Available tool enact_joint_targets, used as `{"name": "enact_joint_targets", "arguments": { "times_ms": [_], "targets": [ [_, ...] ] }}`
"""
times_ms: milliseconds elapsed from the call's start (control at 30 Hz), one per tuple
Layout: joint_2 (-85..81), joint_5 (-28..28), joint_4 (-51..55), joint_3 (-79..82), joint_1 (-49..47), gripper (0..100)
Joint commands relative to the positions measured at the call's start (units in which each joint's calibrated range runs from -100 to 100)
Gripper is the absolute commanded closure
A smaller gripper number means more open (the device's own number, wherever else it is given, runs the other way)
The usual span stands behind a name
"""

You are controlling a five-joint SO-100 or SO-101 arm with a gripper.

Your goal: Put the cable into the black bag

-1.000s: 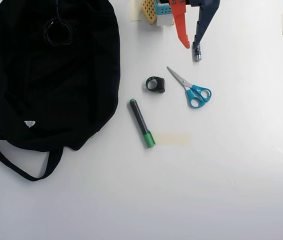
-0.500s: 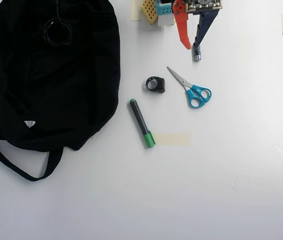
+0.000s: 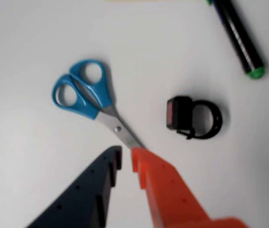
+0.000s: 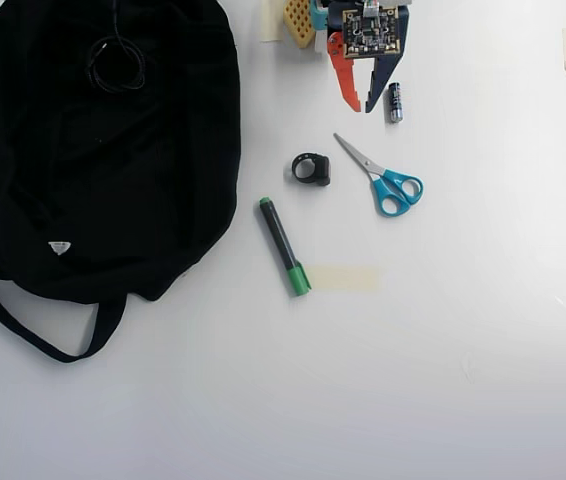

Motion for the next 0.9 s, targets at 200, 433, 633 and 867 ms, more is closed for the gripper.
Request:
{"name": "enact_joint_targets", "arguments": {
  "times_ms": [200, 433, 633, 867],
  "targets": [
    [-17.78, 0.16, -3.79, 18.74, 0.08, 98],
    [-32.80, 0.21, -3.45, 32.04, 0.08, 98],
    [-41.26, 4.51, -2.76, 39.95, 0.08, 98],
    [-46.33, 5.08, -0.09, 46.06, -0.30, 97]
  ]
}}
